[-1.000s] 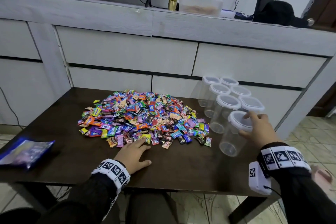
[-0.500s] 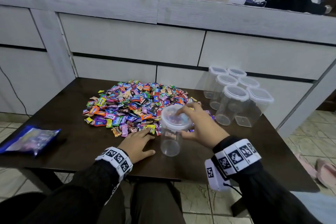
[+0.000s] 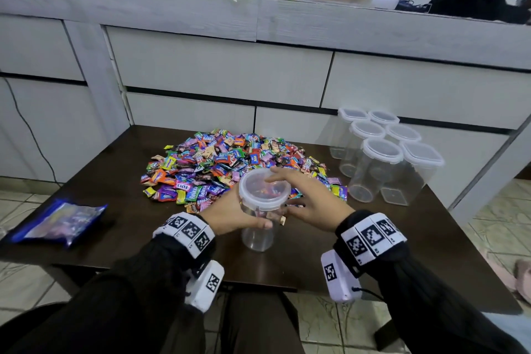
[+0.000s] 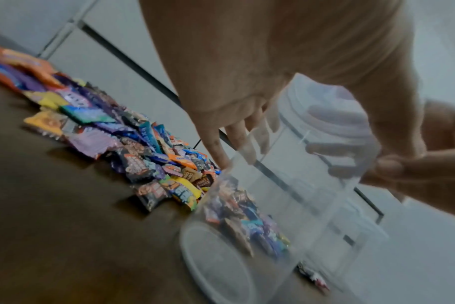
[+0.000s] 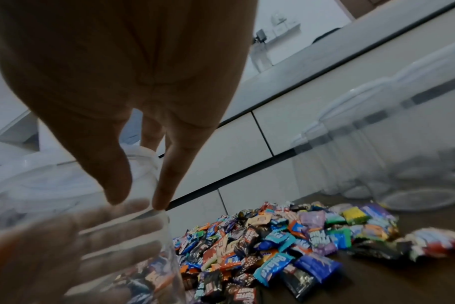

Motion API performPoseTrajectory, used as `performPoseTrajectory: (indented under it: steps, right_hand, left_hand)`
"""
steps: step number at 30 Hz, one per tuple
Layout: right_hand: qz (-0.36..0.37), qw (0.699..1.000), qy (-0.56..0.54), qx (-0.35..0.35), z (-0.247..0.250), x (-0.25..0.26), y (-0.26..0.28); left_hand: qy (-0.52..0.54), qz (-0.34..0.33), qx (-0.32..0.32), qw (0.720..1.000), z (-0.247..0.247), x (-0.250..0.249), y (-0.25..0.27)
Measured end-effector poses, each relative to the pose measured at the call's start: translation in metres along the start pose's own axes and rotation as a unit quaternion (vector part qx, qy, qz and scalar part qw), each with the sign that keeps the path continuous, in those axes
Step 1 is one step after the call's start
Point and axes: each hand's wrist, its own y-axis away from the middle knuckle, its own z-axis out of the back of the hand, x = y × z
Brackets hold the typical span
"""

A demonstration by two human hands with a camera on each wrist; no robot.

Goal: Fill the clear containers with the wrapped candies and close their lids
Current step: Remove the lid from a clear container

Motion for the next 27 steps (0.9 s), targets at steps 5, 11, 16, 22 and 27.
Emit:
performPoseTrajectory:
  steps: [5, 11, 16, 22, 27]
  right_hand:
    - [-0.123, 0.963, -0.233, -0.064, 0.007, -0.015, -0.006]
    - [-0.298, 0.927, -0.226, -0.019, 0.003, -0.016, -0.026]
    - [-0.286, 0.945, -0.149, -0.054, -0.01, -0.021, -0.031]
    - [-0.25, 0.949, -0.165, -0.093, -0.012, -0.031, -0.033]
    - [-0.233, 0.959, -0.141, -0.079, 0.001, -0.032, -0.039]
  left_hand:
    - [0.04, 0.009, -0.012, 0.999, -0.001, 0.003, -0.005]
    - [0.01, 0.012, 0.016, 1.0, -0.001, 0.006, -0.011]
    - [0.01, 0.007, 0.0, 1.0, -0.003, 0.01, -0.01]
    - [-0.031, 0.026, 0.006, 0.999, -0.001, 0.013, -0.007]
    - [-0.037, 0.061, -0.008, 0.997, 0.008, 0.008, -0.004]
